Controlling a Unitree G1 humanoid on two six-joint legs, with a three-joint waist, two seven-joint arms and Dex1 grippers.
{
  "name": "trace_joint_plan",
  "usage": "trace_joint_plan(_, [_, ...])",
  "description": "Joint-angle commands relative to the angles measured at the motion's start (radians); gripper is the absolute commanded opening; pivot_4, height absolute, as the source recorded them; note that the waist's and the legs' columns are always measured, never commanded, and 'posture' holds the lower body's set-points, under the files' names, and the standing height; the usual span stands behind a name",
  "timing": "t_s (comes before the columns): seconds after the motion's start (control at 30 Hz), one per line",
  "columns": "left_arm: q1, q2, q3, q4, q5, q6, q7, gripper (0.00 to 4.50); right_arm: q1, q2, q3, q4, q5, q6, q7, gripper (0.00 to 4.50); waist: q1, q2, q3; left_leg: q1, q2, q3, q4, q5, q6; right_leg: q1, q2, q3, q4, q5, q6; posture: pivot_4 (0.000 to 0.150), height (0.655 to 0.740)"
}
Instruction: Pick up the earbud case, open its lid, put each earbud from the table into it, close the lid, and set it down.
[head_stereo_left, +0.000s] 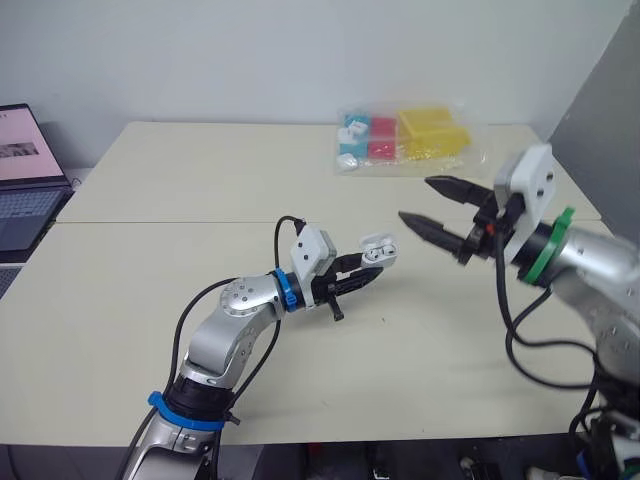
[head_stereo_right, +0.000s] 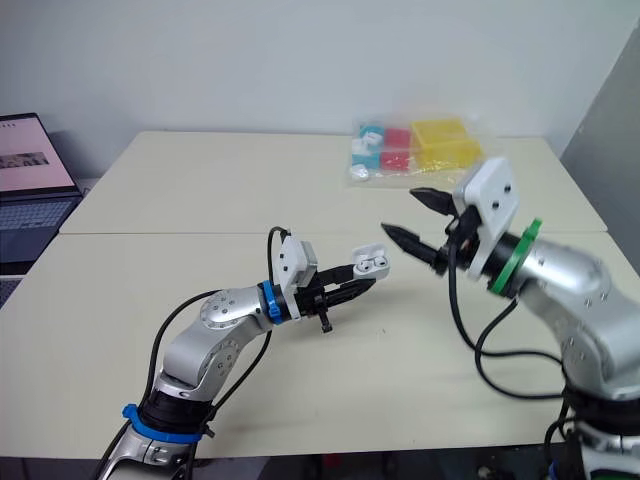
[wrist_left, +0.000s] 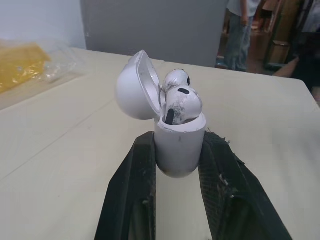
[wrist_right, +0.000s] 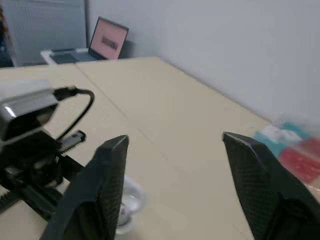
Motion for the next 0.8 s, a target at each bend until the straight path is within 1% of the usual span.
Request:
trace_joint_plan(0.03, [-0.009, 0.000, -0.011, -0.027, 0.001, -0.035, -0.026, 0.81, -0.076, -0.047, 0.058, 0.112, -0.066, -0.028, 0.076, 1.95, 0.001, 0.000, 0.000, -0.001, 0.000, -0.001, 0.000, 0.000, 0.000, 0.000, 0.000, -0.001, -0.001, 0.000, 0.000, 0.150, 0.7400])
trace_joint_plan(0.07, [-0.010, -0.002, -0.012, -0.025, 0.002, -0.036, -0.028, 0.81, -0.094, -0.054, 0.072, 0.137, -0.072, -0.025, 0.092, 1.63, 0.001, 0.000, 0.000, -0.001, 0.000, -0.001, 0.000, 0.000, 0.000, 0.000, 0.000, -0.001, -0.001, 0.000, -0.001, 0.150, 0.7400])
trace_joint_plan(0.2, [-0.014, -0.002, -0.030, -0.031, 0.007, -0.047, -0.046, 0.81, -0.245, -0.076, 0.225, 0.304, -0.130, -0.009, 0.256, 0.12, -0.002, 0.000, 0.000, -0.003, 0.000, 0.001, -0.001, 0.000, 0.001, -0.002, 0.000, 0.001, -0.002, -0.001, -0.001, 0.150, 0.7400])
trace_joint_plan(0.23, [-0.016, -0.002, -0.031, -0.032, 0.006, -0.046, -0.048, 0.81, -0.265, -0.079, 0.261, 0.329, -0.138, -0.008, 0.306, 0.00, -0.002, 0.000, 0.000, -0.003, 0.000, 0.001, -0.001, 0.000, 0.001, -0.002, 0.000, 0.001, -0.002, -0.001, -0.001, 0.150, 0.7400])
trace_joint_plan(0.33, [-0.020, 0.001, -0.034, -0.034, 0.004, -0.043, -0.053, 0.81, -0.292, -0.078, 0.320, 0.362, -0.145, -0.011, 0.407, 0.00, 0.000, 0.000, 0.000, -0.003, 0.001, 0.000, -0.001, 0.000, 0.001, -0.002, 0.000, 0.000, -0.002, -0.001, -0.001, 0.150, 0.7400])
trace_joint_plan(0.5, [-0.024, 0.001, -0.032, -0.040, 0.001, -0.034, -0.055, 0.81, -0.294, -0.072, 0.374, 0.381, -0.165, -0.009, 0.500, 0.00, 0.002, 0.000, 0.000, -0.003, 0.000, 0.000, 0.000, 0.000, 0.001, -0.002, 0.000, 0.000, -0.002, -0.001, -0.001, 0.150, 0.7400])
trace_joint_plan(0.8, [-0.028, 0.001, -0.030, -0.043, 0.000, -0.023, -0.052, 0.81, -0.283, -0.065, 0.334, 0.324, -0.129, 0.038, 0.542, 0.00, 0.002, 0.000, 0.000, -0.003, 0.001, 0.000, 0.000, 0.000, 0.001, -0.002, 0.000, -0.001, 0.000, -0.001, -0.001, 0.150, 0.7400])
